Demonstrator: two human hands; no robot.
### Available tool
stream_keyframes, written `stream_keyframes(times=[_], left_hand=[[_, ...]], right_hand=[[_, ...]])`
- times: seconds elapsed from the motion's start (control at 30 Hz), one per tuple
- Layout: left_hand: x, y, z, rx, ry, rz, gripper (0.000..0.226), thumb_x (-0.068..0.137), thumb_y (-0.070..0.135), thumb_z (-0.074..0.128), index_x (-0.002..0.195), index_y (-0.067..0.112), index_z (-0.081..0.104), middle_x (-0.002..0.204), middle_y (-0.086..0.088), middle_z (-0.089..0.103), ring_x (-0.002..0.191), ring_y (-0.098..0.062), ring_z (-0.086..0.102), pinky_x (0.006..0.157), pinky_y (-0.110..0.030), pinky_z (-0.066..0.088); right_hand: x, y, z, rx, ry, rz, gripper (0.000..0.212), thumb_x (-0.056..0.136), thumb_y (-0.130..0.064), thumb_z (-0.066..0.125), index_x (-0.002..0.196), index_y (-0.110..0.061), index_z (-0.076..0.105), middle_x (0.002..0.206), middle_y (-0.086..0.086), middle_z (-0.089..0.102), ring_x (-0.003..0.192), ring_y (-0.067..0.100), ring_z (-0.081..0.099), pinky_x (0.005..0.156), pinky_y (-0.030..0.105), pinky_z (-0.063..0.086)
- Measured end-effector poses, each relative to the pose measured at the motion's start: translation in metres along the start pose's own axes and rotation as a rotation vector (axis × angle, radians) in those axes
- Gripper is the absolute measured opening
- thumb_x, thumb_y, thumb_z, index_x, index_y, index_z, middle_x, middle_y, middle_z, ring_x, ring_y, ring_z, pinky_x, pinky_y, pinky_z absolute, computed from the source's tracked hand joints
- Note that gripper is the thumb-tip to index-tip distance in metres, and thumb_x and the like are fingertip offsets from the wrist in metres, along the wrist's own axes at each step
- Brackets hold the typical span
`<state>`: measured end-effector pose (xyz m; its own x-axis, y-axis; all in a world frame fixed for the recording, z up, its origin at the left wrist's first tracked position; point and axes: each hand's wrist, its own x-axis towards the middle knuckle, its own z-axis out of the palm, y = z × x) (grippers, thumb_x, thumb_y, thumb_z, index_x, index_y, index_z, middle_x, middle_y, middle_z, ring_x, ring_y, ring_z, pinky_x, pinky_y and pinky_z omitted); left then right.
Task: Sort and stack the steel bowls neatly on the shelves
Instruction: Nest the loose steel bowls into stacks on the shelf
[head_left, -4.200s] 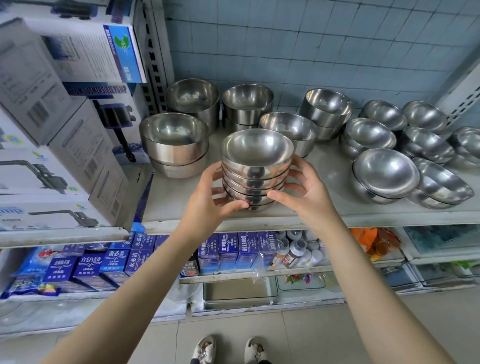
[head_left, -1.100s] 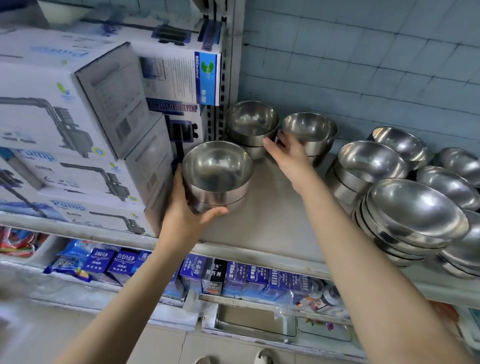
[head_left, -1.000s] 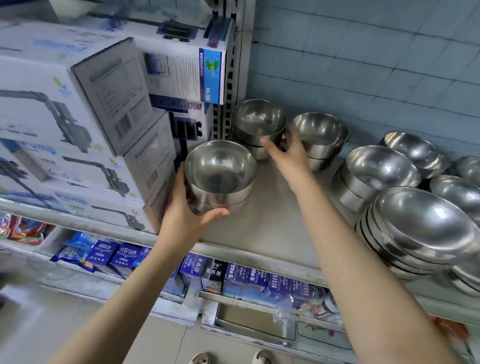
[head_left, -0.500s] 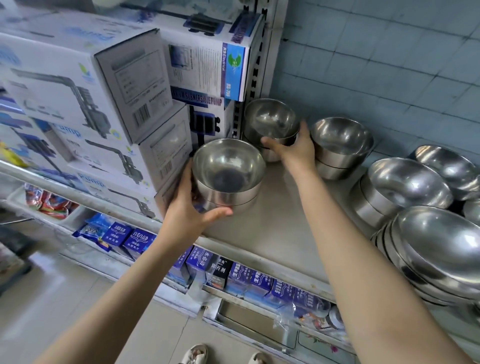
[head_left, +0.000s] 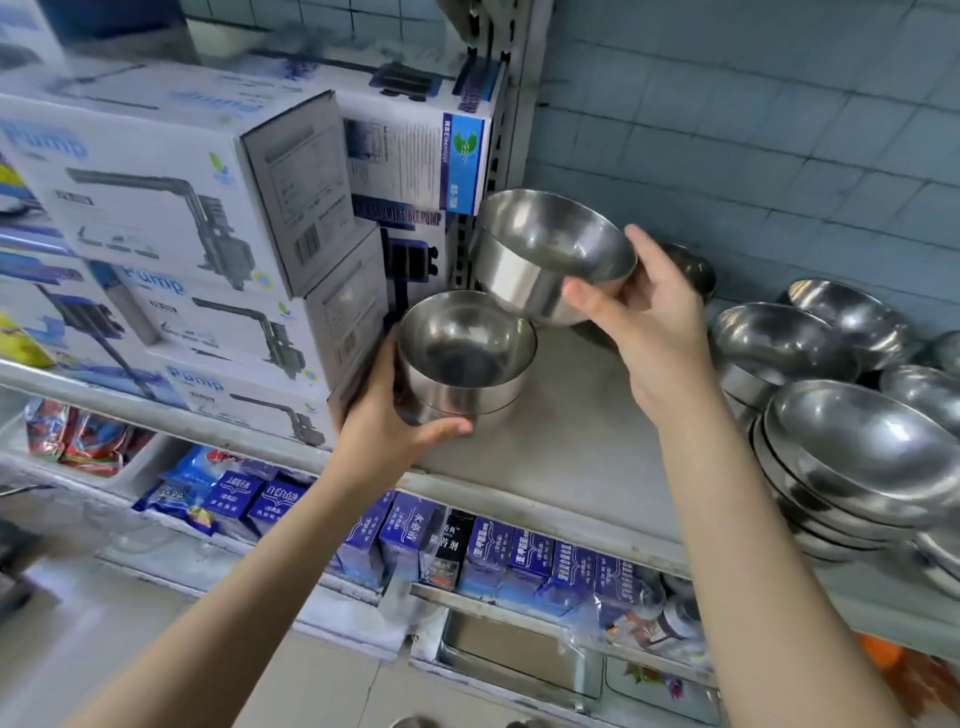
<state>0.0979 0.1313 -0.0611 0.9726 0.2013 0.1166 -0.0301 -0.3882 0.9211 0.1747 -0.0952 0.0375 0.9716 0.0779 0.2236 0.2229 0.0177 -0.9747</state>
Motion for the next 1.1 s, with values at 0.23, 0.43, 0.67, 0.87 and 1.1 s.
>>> stream_keyframes(times=[0.23,0.43,0.67,0.87,1.1], left_hand=[[-0.008,0.005,0.002,0.004,-0.002,0.012,0.126,0.053,0.052,0.089,0.154,0.036,0.017,0.142,0.013,0.054,0.126,-0.011,0.056,0.109,-0.038,0.045],[-0.013,0.004,0.006,-0.02,0.009,0.012,0.126,0.056,0.052,0.09,0.155,0.034,0.014,0.146,0.01,0.051,0.132,-0.009,0.052,0.112,-0.039,0.043],[-0.007,0.022,0.002,-0.073,0.068,0.059,0.12,0.064,0.06,0.075,0.155,0.017,0.011,0.158,0.006,0.028,0.143,-0.001,0.028,0.117,-0.017,0.022],[-0.009,0.026,0.007,-0.101,0.139,0.054,0.11,0.064,0.049,0.083,0.154,0.023,0.025,0.15,0.009,0.045,0.137,-0.001,0.041,0.118,-0.027,0.032],[-0.019,0.031,0.014,-0.096,0.235,0.047,0.103,0.066,0.041,0.086,0.151,0.019,0.032,0.144,0.006,0.051,0.133,-0.004,0.047,0.111,-0.021,0.039]], right_hand=[[-0.026,0.015,0.021,-0.099,-0.233,0.013,0.109,0.057,-0.026,0.088,0.151,-0.014,0.035,0.136,-0.012,0.055,0.125,-0.002,0.054,0.103,0.02,0.044],[-0.021,0.036,0.024,-0.227,-0.303,0.016,0.112,0.058,-0.052,0.09,0.152,-0.029,0.032,0.151,-0.011,0.045,0.139,0.003,0.04,0.118,0.037,0.033],[-0.009,0.028,0.006,-0.13,-0.397,0.072,0.121,0.066,-0.066,0.076,0.157,-0.014,0.017,0.159,-0.006,0.029,0.141,-0.001,0.031,0.115,0.018,0.029],[0.038,0.075,-0.011,-0.177,-0.115,0.183,0.078,0.093,-0.047,0.062,0.156,-0.019,0.025,0.159,-0.009,0.032,0.144,0.008,0.033,0.109,0.018,0.027],[0.078,0.111,-0.001,-0.189,-0.198,0.149,0.094,0.082,-0.046,0.075,0.155,-0.015,0.024,0.154,0.0,0.042,0.143,0.013,0.037,0.118,0.03,0.029]])
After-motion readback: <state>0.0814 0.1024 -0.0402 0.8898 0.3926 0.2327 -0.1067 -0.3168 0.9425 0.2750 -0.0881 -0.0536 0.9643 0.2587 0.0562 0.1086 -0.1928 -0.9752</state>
